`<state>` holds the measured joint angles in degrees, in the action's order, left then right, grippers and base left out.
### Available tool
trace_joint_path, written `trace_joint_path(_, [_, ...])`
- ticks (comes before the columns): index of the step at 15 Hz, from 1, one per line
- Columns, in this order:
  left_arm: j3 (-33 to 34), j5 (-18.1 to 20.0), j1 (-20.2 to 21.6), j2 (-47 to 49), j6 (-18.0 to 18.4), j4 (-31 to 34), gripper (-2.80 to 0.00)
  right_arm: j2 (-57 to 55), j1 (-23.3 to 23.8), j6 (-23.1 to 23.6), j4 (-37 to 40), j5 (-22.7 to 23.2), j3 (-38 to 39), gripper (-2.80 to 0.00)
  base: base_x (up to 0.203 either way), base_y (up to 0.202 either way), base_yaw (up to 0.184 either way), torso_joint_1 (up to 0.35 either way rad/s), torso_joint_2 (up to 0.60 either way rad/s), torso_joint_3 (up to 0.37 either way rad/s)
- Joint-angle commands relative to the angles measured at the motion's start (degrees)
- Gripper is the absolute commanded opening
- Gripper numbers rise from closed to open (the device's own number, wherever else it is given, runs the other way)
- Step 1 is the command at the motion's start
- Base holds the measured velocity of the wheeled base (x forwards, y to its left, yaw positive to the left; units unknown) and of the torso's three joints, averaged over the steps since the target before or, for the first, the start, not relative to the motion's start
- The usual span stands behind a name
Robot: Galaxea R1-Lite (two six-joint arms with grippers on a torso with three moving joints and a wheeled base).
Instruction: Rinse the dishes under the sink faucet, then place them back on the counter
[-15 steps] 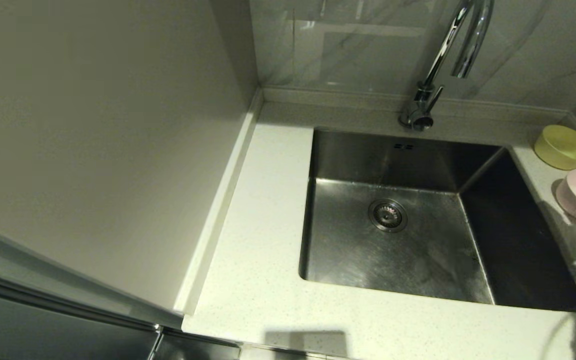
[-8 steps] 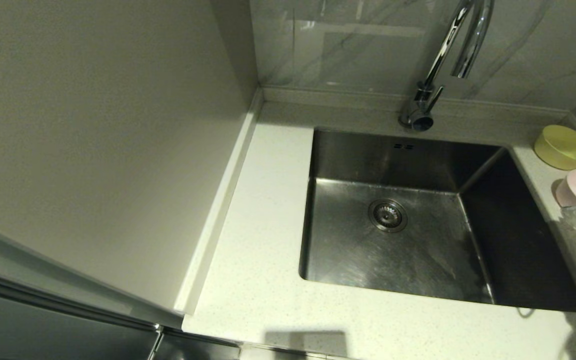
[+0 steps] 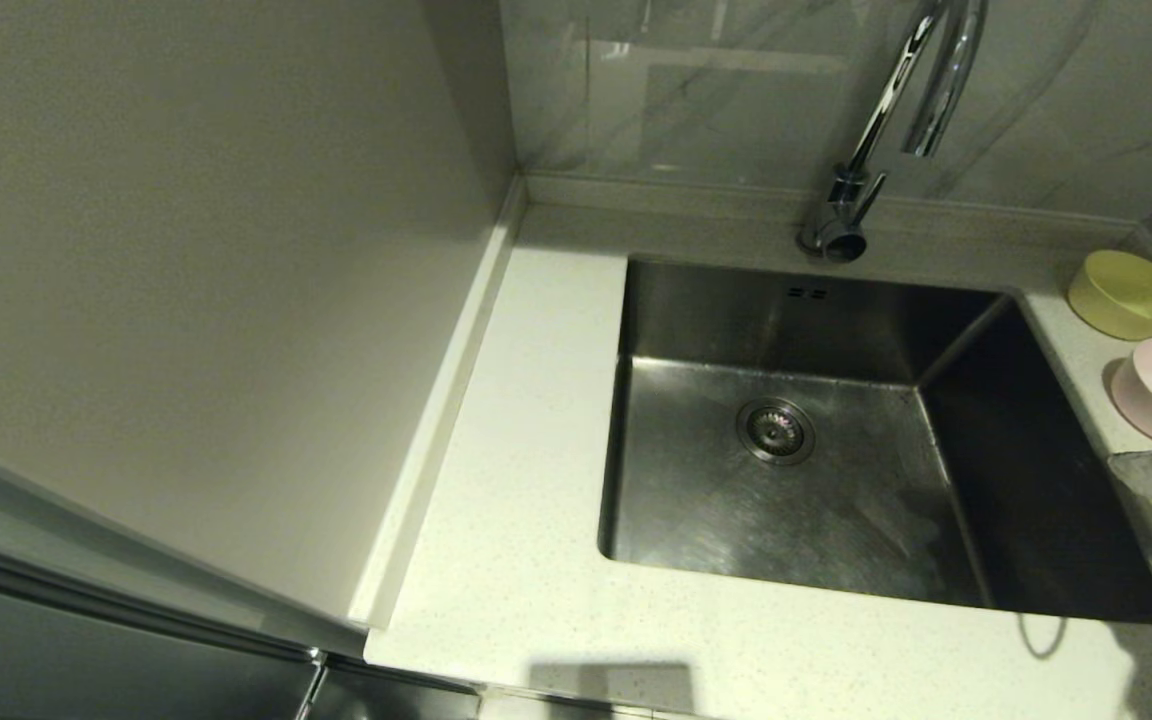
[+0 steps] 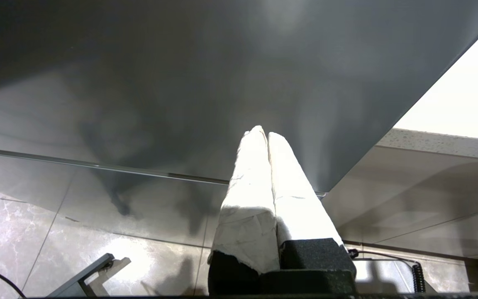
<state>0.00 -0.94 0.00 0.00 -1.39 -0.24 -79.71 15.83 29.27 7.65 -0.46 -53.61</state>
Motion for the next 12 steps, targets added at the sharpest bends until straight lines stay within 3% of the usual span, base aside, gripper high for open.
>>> trace_joint_path(1, [0.00,-0.03,0.00,-0.09,-0.01,-0.02,-2.80,-1.24,-1.12,0.03,0.08,-0.15,-0.15,-2.80,0.000,0.000,0.000,0.000,0.00,0.000])
trace_joint_path(4, [0.00,-0.03,0.00,-0.09,-0.01,-0.02,-2.80,-3.12,-1.41,-4.08,1.06,0.00,-1.50,-2.80,0.000,0.000,0.000,0.000,0.00,0.000])
trace_joint_path(6, [0.00,-0.03,0.00,-0.09,-0.01,-0.02,-2.80,-4.17,-1.78,-5.78,5.81,-0.02,-3.65,-2.80,0.000,0.000,0.000,0.000,0.00,0.000])
trace_joint_path(12, [0.00,-0.03,0.00,-0.09,-0.01,-0.02,-2.80,-7.72,-2.47,-7.47,8.32,0.20,-5.72,-2.80,0.000,0.000,0.000,0.000,0.00,0.000])
